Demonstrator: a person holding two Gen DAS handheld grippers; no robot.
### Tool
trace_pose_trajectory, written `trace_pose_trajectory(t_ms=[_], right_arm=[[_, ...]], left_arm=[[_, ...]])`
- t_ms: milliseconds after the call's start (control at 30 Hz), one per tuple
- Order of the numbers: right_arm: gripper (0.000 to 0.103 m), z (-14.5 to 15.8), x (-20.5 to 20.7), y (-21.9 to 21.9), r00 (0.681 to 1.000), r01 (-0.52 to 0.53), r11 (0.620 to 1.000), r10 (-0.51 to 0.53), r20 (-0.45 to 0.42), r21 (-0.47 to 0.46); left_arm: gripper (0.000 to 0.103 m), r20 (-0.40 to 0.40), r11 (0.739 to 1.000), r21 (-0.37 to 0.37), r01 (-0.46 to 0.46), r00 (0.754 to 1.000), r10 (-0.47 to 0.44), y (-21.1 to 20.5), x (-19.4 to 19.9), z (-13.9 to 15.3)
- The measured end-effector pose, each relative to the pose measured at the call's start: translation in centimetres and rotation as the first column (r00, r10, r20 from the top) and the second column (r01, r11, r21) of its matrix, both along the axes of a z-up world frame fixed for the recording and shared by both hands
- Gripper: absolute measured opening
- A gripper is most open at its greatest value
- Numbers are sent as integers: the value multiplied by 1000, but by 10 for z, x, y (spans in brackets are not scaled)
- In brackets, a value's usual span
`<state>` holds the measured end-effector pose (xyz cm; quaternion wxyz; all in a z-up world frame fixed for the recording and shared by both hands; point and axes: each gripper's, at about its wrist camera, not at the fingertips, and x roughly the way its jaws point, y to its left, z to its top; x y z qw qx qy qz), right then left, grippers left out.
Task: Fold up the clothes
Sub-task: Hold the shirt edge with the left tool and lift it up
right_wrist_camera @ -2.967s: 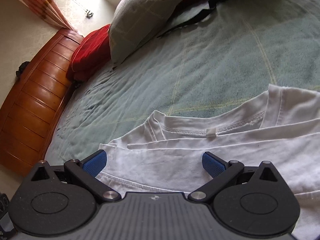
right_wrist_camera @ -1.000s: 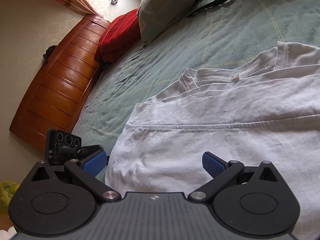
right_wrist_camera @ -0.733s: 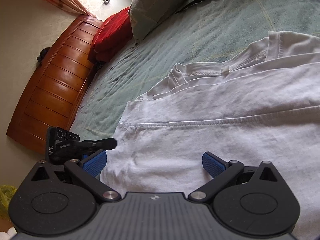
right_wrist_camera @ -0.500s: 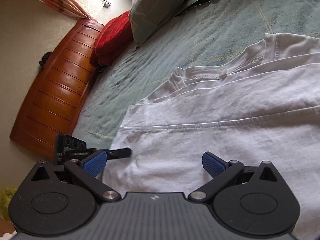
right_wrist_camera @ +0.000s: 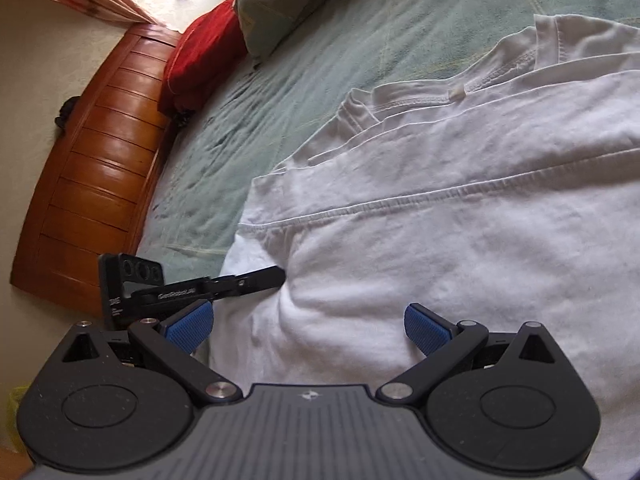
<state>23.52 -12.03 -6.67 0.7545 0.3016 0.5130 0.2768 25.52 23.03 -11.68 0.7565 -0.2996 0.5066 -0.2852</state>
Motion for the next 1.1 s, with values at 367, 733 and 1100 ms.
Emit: trace_pose_trajectory(t_ms=[367,733,1100], right_arm=[[103,-2,44,10,995,69,992,-61,76,-104],[103,-3,85,15,987,122,981,-103,125,-153],[103,18,53,10,984,135,982,-118,133,-133]], left_arm=[[14,16,1000,-2,18,1000,-18,2,0,-1],[14,28,999,-8,32,999,-31,4,0,-2],[14,25,999,27,17,1000,-18,2,-2,3]])
